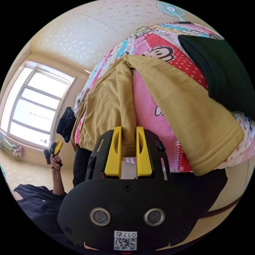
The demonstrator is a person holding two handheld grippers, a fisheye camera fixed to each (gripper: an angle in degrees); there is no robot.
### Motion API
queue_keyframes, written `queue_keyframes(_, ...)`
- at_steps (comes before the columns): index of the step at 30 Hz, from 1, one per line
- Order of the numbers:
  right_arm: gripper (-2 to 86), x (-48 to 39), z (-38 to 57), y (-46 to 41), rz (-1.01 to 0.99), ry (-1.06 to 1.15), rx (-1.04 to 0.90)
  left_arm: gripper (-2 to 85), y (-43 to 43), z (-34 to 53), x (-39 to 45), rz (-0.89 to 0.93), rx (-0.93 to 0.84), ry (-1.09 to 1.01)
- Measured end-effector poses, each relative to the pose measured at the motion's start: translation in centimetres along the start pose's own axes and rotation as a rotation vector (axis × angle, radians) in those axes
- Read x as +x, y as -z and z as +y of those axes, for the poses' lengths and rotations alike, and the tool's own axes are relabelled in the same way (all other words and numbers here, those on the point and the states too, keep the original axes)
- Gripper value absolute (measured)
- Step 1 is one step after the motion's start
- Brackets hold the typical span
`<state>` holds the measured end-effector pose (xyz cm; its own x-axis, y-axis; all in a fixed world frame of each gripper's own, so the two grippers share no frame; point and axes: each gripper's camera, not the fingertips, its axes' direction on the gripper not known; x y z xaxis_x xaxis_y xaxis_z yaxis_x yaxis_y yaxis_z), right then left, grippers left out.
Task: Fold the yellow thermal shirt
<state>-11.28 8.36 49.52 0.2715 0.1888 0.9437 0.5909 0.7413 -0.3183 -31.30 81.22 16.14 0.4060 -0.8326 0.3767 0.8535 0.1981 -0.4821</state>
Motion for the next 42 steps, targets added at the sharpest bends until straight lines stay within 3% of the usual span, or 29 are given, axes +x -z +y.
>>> queue_keyframes(3,11.0,0.0,0.5,0.5,-0.007,0.013,0.018,13.5,-5.9,-0.6,1.0,0.106,-0.103,-0.028)
queue_keyframes(7,11.4,-0.3,0.9,1.1,0.015,-0.016,-0.007,14.0,-13.1,-1.0,0.6,-0.055,-0.299,0.029)
queue_keyframes(9,10.6,-0.4,1.0,1.1,0.052,-0.036,-0.003,8.9,-12.9,0.1,0.4,-0.187,-0.189,0.068)
queue_keyframes(12,8.2,-1.4,1.1,0.8,0.197,0.029,-0.027,6.1,-12.5,1.1,0.2,-0.168,-0.175,0.015)
queue_keyframes(15,6.2,-2.0,0.7,1.3,0.212,0.084,-0.094,3.0,-11.7,1.0,-0.4,0.011,-0.316,-0.016)
queue_keyframes(18,4.5,-1.7,-0.2,2.6,0.131,0.105,-0.209,2.1,-6.5,0.6,-1.0,0.135,-0.250,-0.020)
queue_keyframes(20,3.9,-1.9,-0.2,4.3,0.061,0.116,-0.244,1.9,-4.2,0.7,-0.7,0.169,-0.297,-0.015)
queue_keyframes(22,3.4,-3.5,0.8,6.1,0.031,0.187,-0.337,2.1,-2.9,1.5,0.3,0.133,-0.381,-0.039)
queue_keyframes(25,3.3,-4.0,2.9,6.2,0.192,0.210,-0.443,2.9,-3.1,3.9,1.4,-0.048,-0.523,-0.084)
queue_keyframes(27,3.3,-2.8,3.8,5.5,0.194,0.188,-0.494,3.4,-3.8,5.5,0.5,-0.104,-0.550,-0.065)
queue_keyframes(29,3.5,-1.3,4.5,6.4,0.127,0.132,-0.473,2.8,-3.4,5.9,-0.4,-0.092,-0.516,-0.024)
queue_keyframes(32,3.8,-0.7,5.3,12.3,0.050,0.133,-0.232,1.3,-1.5,5.7,-1.0,-0.085,-0.435,0.001)
queue_keyframes(34,8.2,-0.1,5.0,16.3,0.193,0.116,-0.105,1.6,-1.0,5.4,-0.9,-0.093,-0.442,-0.011)
queue_keyframes(37,18.7,0.9,3.3,17.8,0.407,0.087,-0.100,2.9,-1.0,5.4,-0.8,-0.101,-0.460,-0.025)
queue_keyframes(42,13.8,3.5,1.2,13.5,0.581,0.163,-0.330,2.1,-1.5,6.0,-0.4,0.053,-0.452,-0.005)
